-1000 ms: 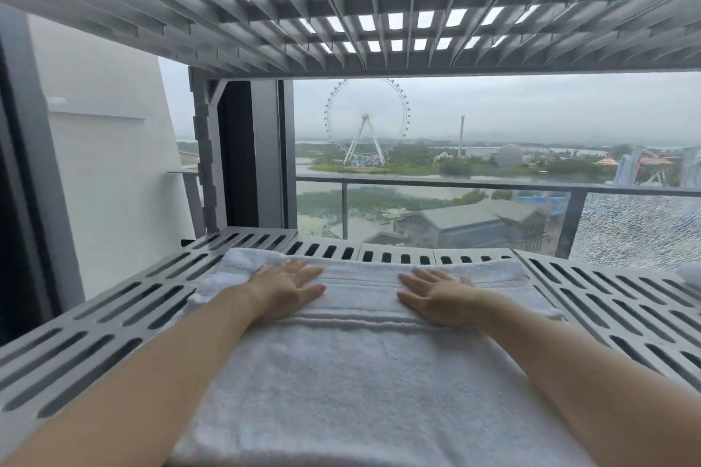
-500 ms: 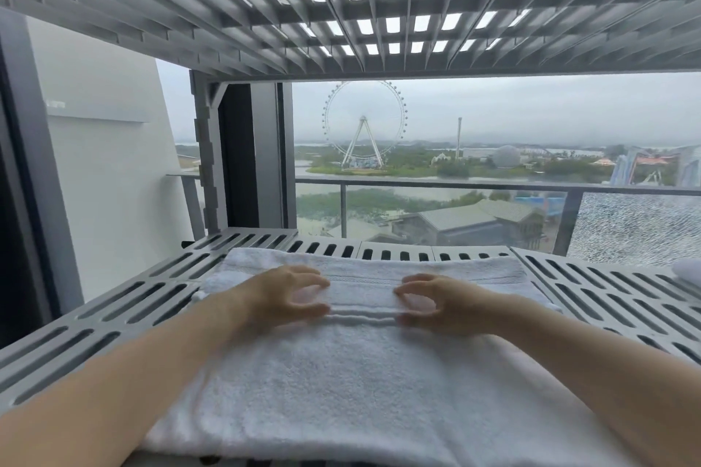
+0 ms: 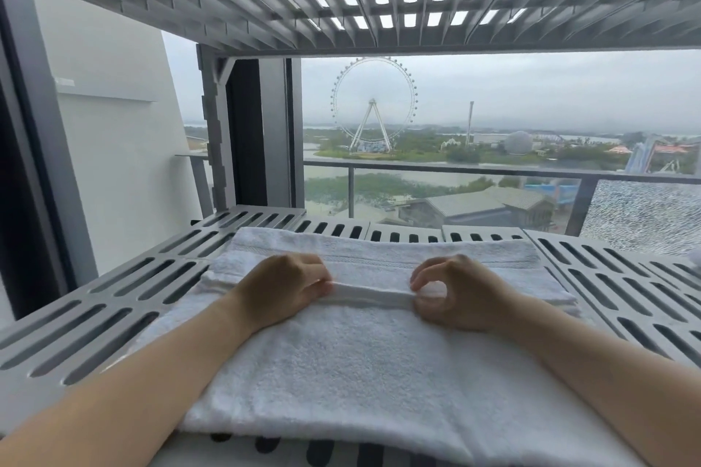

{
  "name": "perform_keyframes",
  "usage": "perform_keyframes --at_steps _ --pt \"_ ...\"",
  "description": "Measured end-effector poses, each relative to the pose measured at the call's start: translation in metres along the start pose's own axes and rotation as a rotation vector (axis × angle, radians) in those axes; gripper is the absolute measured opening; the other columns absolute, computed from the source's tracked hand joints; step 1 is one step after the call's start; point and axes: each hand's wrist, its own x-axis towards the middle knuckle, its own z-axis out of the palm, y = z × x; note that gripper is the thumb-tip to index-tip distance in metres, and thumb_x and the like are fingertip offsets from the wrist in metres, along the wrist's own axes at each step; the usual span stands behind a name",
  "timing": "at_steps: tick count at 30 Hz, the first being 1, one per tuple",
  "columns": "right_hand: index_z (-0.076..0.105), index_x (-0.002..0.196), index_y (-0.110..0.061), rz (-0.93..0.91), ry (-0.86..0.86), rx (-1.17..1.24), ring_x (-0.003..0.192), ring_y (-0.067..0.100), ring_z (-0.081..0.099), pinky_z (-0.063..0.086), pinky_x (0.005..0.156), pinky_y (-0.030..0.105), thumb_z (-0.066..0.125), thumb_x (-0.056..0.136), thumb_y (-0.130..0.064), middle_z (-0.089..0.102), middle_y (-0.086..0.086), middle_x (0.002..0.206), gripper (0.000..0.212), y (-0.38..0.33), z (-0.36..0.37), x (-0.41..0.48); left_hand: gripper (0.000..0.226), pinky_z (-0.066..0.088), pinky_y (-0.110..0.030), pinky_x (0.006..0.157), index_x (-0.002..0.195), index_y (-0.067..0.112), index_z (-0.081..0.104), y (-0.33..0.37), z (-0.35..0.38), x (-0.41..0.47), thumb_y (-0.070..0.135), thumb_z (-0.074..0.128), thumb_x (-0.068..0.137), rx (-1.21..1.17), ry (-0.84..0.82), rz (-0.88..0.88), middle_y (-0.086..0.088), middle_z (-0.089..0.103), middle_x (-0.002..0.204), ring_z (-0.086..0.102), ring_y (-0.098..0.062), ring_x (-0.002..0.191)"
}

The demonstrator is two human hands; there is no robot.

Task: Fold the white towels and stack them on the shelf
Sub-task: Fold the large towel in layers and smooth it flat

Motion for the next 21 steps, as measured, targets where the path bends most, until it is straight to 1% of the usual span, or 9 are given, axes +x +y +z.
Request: perform_keyframes --at_steps 3,4,6,9,13,15,17,19,21 --pt "0.066 0.078 -0.013 -0.067 0.097 -0.138 0.074 0.024 0.065 0.053 0.067 0.036 0.057 0.078 -0.020 0.069 -0.001 0.088 0.012 -0.009 0.001 -0.003 0.013 0.052 -0.026 0.058 0.081 0.011 0.065 0.003 -0.002 0.001 0.021 0.060 0.089 0.064 0.064 0.039 0.002 0.063 0.075 0.059 -0.013 0.062" --pt "0.064 0.075 -0.012 -0.088 0.121 -0.164 0.069 0.028 0.063 0.052 0.061 0.036 0.056 0.076 -0.018 0.067 0.001 0.083 0.010 -0.012 0.001 -0.004 0.012 0.051 -0.025 0.057 0.080 0.012 0.064 0.003 -0.003 0.001 0.021 0.061 0.088 0.074 0.059 0.046 0.003 0.062 0.074 0.058 -0.013 0.062" --pt "0.061 0.072 -0.010 -0.130 0.148 -0.182 0.064 0.029 0.060 0.051 0.055 0.037 0.057 0.074 -0.015 0.064 0.004 0.078 0.007 -0.016 -0.001 -0.007 0.011 0.048 -0.023 0.055 0.080 0.015 0.062 0.002 -0.004 0.000 0.023 0.060 0.088 0.104 0.026 0.058 0.006 0.060 0.074 0.056 -0.011 0.062" --pt "0.062 0.072 -0.007 -0.175 0.139 -0.136 0.060 0.028 0.059 0.050 0.053 0.036 0.059 0.075 -0.011 0.064 0.006 0.076 0.006 -0.016 -0.003 -0.009 0.011 0.045 -0.017 0.053 0.077 0.022 0.057 0.000 -0.005 -0.001 0.027 0.059 0.086 0.085 -0.043 0.044 0.012 0.054 0.070 0.050 -0.005 0.059" --pt "0.062 0.070 -0.008 -0.226 0.106 -0.091 0.058 0.025 0.058 0.048 0.052 0.032 0.059 0.077 -0.010 0.063 0.006 0.075 0.009 -0.013 -0.002 -0.009 0.018 0.034 -0.010 0.053 0.074 0.031 0.048 -0.004 -0.004 -0.001 0.028 0.063 0.083 0.028 -0.095 0.018 0.019 0.044 0.067 0.041 0.005 0.059" --pt "0.062 0.071 -0.009 -0.208 0.073 -0.083 0.061 0.023 0.058 0.048 0.055 0.033 0.059 0.080 -0.012 0.063 0.005 0.077 0.010 -0.012 -0.002 -0.007 0.020 0.033 -0.012 0.053 0.074 0.033 0.046 -0.004 -0.004 0.000 0.029 0.063 0.083 0.029 -0.101 0.019 0.019 0.042 0.066 0.039 0.006 0.059" --pt "0.061 0.075 -0.011 -0.169 0.031 -0.081 0.065 0.019 0.057 0.049 0.060 0.035 0.058 0.083 -0.018 0.061 0.002 0.080 0.011 -0.011 -0.002 -0.005 0.016 0.031 -0.014 0.053 0.076 0.030 0.049 -0.001 -0.005 0.001 0.029 0.062 0.084 0.038 -0.113 0.013 0.019 0.041 0.067 0.038 0.005 0.060" --pt "0.059 0.077 -0.014 -0.132 -0.006 -0.078 0.067 0.015 0.053 0.046 0.060 0.030 0.058 0.086 -0.026 0.058 -0.002 0.079 0.014 -0.011 -0.002 -0.003 0.011 0.034 -0.017 0.055 0.081 0.025 0.053 0.002 -0.007 0.000 0.031 0.062 0.084 0.037 -0.139 -0.001 0.016 0.044 0.070 0.042 0.000 0.061" --pt "0.059 0.084 -0.019 -0.087 -0.042 -0.083 0.069 0.011 0.050 0.039 0.059 0.025 0.057 0.087 -0.035 0.053 -0.008 0.081 0.016 -0.012 -0.004 -0.003 0.012 0.041 -0.021 0.061 0.088 0.025 0.054 0.006 -0.008 -0.005 0.034 0.061 0.085 0.008 -0.158 -0.054 0.011 0.049 0.078 0.047 -0.006 0.069"
